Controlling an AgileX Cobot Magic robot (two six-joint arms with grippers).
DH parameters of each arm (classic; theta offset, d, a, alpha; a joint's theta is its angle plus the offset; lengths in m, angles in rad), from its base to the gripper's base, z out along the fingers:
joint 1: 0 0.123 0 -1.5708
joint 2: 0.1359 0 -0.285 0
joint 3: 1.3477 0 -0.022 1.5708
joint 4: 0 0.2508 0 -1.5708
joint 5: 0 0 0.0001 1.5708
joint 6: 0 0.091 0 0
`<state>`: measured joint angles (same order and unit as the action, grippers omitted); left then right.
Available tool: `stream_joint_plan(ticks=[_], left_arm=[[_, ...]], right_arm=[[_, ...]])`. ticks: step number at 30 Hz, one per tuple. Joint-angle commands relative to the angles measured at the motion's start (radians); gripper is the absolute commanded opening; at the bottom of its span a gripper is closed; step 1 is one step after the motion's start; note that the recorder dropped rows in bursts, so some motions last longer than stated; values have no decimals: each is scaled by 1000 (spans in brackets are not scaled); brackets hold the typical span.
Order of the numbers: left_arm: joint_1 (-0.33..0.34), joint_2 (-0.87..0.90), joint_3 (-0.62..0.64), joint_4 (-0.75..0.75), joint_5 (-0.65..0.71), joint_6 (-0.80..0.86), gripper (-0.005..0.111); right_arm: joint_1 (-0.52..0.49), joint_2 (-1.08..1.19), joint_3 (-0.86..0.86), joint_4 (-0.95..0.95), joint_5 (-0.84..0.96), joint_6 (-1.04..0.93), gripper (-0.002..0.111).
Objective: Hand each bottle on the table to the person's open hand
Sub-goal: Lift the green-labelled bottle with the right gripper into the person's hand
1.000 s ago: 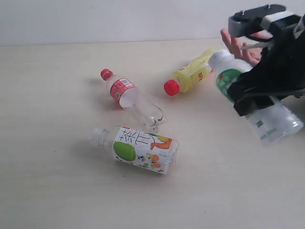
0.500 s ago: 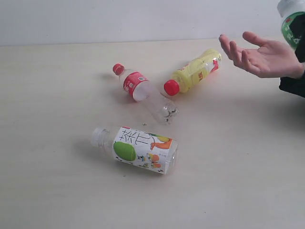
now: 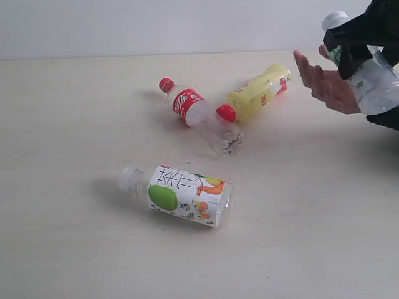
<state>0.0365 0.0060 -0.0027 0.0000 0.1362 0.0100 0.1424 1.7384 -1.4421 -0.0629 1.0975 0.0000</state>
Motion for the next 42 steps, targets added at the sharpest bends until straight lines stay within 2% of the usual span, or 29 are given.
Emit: stream_joint_plan(ticks=[1, 6, 10, 20, 25, 42], left_arm=[[1, -6, 3, 0, -4, 0, 0], [1, -6, 3, 0, -4, 0, 0], [1, -6, 3, 0, -4, 0, 0], [1, -6, 3, 0, -4, 0, 0], [1, -6, 3, 0, -4, 0, 0], [1, -6, 3, 0, -4, 0, 0]], right_arm=[[-6, 36, -20, 4, -13, 0, 0], [-6, 56, -20, 4, -20, 0, 1], [-6, 70, -20, 4, -20, 8, 11], [-6, 74, -20, 4, -20, 27, 59], [-6, 74, -20, 2, -20, 27, 75], [-4, -9, -20, 0, -129, 27, 77]])
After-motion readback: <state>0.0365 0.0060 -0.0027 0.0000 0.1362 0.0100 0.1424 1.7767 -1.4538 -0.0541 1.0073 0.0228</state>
